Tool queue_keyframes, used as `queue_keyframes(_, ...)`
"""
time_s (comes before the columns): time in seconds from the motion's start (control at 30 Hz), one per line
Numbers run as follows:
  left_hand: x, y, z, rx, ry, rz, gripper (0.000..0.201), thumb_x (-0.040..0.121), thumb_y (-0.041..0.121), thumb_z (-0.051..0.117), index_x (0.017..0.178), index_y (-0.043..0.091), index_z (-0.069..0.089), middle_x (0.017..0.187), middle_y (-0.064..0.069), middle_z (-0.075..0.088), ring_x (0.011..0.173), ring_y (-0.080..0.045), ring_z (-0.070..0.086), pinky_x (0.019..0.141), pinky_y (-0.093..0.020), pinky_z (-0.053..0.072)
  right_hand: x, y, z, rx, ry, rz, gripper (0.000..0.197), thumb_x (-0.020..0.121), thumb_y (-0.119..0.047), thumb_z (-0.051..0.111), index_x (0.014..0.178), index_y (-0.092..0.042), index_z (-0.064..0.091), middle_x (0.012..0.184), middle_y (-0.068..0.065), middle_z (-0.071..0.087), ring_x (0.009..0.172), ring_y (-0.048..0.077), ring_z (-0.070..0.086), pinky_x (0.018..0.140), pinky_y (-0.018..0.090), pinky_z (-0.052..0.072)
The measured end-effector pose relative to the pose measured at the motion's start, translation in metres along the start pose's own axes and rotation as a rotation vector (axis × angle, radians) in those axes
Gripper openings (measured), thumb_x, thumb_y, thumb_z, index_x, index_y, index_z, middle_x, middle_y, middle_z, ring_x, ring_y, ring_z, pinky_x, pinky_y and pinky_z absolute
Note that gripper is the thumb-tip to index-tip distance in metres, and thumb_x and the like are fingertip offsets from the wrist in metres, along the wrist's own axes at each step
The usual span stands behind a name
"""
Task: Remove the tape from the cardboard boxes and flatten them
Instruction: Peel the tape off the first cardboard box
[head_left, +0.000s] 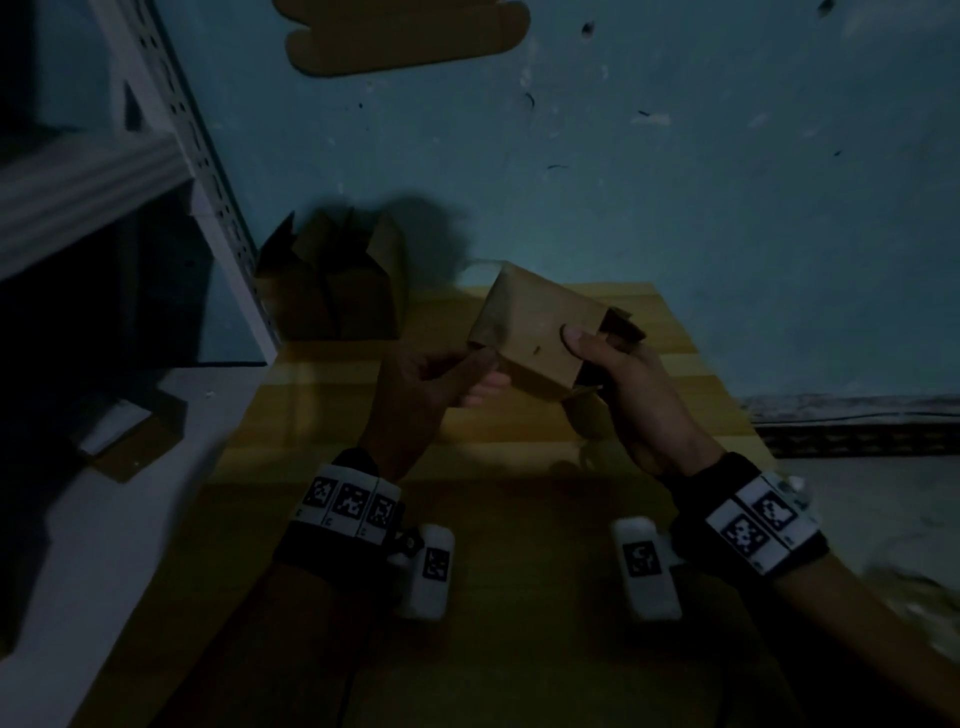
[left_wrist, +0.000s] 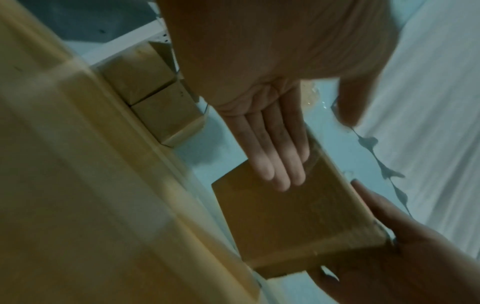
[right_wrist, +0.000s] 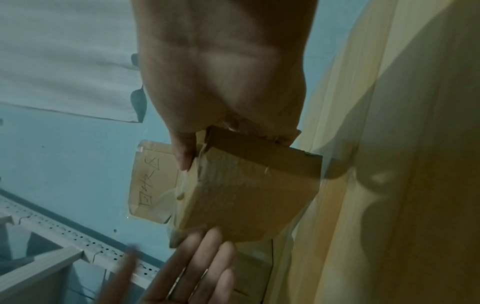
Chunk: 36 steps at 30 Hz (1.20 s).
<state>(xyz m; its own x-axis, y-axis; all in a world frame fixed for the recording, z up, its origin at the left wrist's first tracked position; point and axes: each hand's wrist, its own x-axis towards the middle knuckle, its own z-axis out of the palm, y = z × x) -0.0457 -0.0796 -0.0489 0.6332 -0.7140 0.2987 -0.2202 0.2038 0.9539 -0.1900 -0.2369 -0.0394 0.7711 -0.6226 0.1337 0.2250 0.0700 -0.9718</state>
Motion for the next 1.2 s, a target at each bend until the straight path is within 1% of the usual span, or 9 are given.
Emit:
queue_keyframes(0.1, -0.001, 0.001, 0.005, 0.0, -0.007, -0.006, 0.029, 0.082, 0.03, 0.077, 0.097, 0.005, 0.075, 0.09, -0.011, 0.077, 0.083, -0.025, 0.075, 0.067, -0.028, 0.058, 0.0, -0.001, 0.0, 0.019, -0.011, 0.0, 0.026, 0.1, -0.02, 0.06, 0.122, -0.007, 0.064, 0.11, 0.009, 0.073, 0.098, 0.021, 0.069, 0.079, 0.029, 0.056)
queue_keyframes(0.2, -0.001, -0.002, 0.007, 0.069, 0.038, 0.041, 0.027, 0.074, 0.024, 0.082, 0.093, 0.005, 0.077, 0.088, -0.007, 0.077, 0.086, -0.022, 0.074, 0.071, -0.03, 0.058, 0.001, 0.001, 0.0, -0.022, -0.009, -0.009, 0.033, 0.1, -0.023, 0.061, 0.128, -0.006, 0.063, 0.12, 0.014, 0.072, 0.104, 0.025, 0.069, 0.082, 0.032, 0.057)
queue_keyframes(0.4, 0.0, -0.005, 0.006, 0.097, 0.131, 0.105, 0.02, 0.076, 0.013, 0.082, 0.092, 0.002, 0.077, 0.084, -0.007, 0.076, 0.081, -0.017, 0.074, 0.069, -0.022, 0.056, 0.003, 0.003, 0.0, -0.021, -0.002, -0.007, 0.037, 0.099, -0.026, 0.062, 0.13, -0.005, 0.061, 0.116, 0.011, 0.072, 0.103, 0.024, 0.069, 0.079, 0.031, 0.056)
queue_keyframes(0.57, 0.005, -0.004, 0.004, 0.024, 0.166, 0.069, 0.015, 0.078, 0.0, 0.079, 0.092, -0.002, 0.074, 0.08, -0.006, 0.075, 0.075, -0.013, 0.073, 0.065, -0.021, 0.055, 0.003, 0.005, -0.002, -0.017, -0.02, 0.0, 0.038, 0.1, -0.025, 0.061, 0.131, -0.004, 0.06, 0.122, 0.017, 0.07, 0.105, 0.026, 0.069, 0.083, 0.033, 0.058)
queue_keyframes(0.73, 0.006, -0.006, 0.004, 0.038, 0.135, 0.114, 0.012, 0.081, -0.002, 0.075, 0.093, -0.005, 0.072, 0.084, -0.015, 0.073, 0.077, -0.021, 0.072, 0.068, -0.027, 0.057, 0.002, 0.004, -0.001, -0.028, -0.014, -0.006, 0.036, 0.099, -0.026, 0.062, 0.127, -0.004, 0.062, 0.121, 0.018, 0.07, 0.107, 0.03, 0.068, 0.088, 0.039, 0.055)
queue_keyframes(0.87, 0.006, -0.005, -0.002, 0.138, 0.08, 0.156, 0.007, 0.082, 0.001, 0.076, 0.087, 0.003, 0.073, 0.081, -0.01, 0.074, 0.079, -0.02, 0.073, 0.072, -0.028, 0.057, 0.002, 0.004, -0.004, -0.019, 0.018, 0.009, 0.035, 0.096, -0.032, 0.066, 0.116, -0.004, 0.069, 0.111, 0.018, 0.073, 0.096, 0.036, 0.065, 0.087, 0.049, 0.049)
queue_keyframes(1.03, 0.005, -0.004, -0.011, 0.23, 0.063, 0.187, 0.01, 0.08, 0.006, 0.079, 0.082, 0.015, 0.075, 0.078, -0.009, 0.074, 0.078, -0.027, 0.073, 0.076, -0.048, 0.06, 0.003, 0.001, -0.008, -0.065, 0.015, 0.002, 0.037, 0.097, -0.028, 0.063, 0.11, 0.006, 0.068, 0.099, 0.01, 0.073, 0.093, 0.024, 0.069, 0.079, 0.031, 0.054)
queue_keyframes(1.13, 0.005, 0.002, -0.016, 0.307, 0.033, 0.189, 0.006, 0.08, 0.002, 0.078, 0.082, 0.007, 0.075, 0.076, -0.007, 0.074, 0.075, -0.021, 0.073, 0.073, -0.038, 0.06, 0.004, 0.0, -0.01, -0.07, 0.007, 0.006, 0.032, 0.098, -0.026, 0.064, 0.106, 0.004, 0.069, 0.095, 0.009, 0.073, 0.088, 0.022, 0.069, 0.074, 0.026, 0.055)
queue_keyframes(1.2, 0.005, 0.008, -0.021, 0.298, 0.006, 0.18, 0.006, 0.079, -0.001, 0.078, 0.081, 0.002, 0.074, 0.074, -0.01, 0.074, 0.072, -0.02, 0.073, 0.07, -0.033, 0.06, 0.004, -0.001, -0.01, -0.081, 0.003, 0.011, 0.025, 0.098, -0.024, 0.064, 0.094, 0.0, 0.07, 0.087, 0.005, 0.074, 0.081, 0.018, 0.07, 0.069, 0.022, 0.054)
